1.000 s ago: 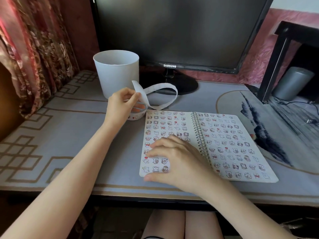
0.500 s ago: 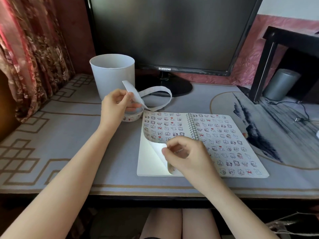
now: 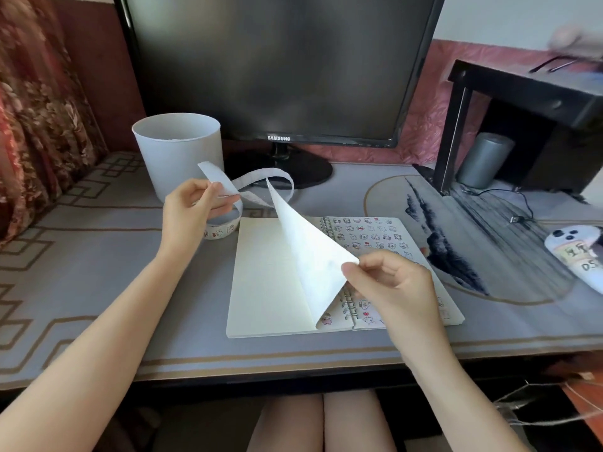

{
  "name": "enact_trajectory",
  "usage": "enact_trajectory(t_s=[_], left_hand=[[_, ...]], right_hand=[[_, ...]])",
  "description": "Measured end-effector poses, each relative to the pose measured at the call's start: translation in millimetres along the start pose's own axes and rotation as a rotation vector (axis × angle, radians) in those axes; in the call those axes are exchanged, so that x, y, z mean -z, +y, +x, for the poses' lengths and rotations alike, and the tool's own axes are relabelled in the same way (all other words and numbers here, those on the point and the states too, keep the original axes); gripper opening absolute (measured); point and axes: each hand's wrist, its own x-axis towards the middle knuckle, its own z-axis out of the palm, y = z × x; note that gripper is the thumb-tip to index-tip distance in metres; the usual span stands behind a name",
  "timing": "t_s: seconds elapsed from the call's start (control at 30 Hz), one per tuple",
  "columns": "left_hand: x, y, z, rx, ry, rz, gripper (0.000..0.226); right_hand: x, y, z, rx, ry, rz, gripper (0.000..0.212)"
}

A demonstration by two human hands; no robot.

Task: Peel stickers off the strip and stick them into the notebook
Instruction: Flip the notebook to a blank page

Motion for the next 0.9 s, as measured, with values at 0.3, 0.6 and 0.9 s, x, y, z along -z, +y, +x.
enact_trajectory(t_s=[0.3, 0.6, 0.9], left_hand=[[-28.7, 28.2, -0.6, -0.027, -0.142, 0.221, 0.015], [-58.2, 25.1, -11.8, 0.003, -0.194, 0.242, 0.014], [-96.5, 18.5, -26.9, -0.073, -0.217, 0.361, 0.012]], right_hand=[[30.6, -1.3, 1.4, 0.033, 0.144, -0.098, 0.011], [57.6, 8.1, 0.4, 0.116, 0.297, -0.337, 0.010], [95.7, 31.9, 1.6, 0.058, 0.376, -0.503, 0.010]])
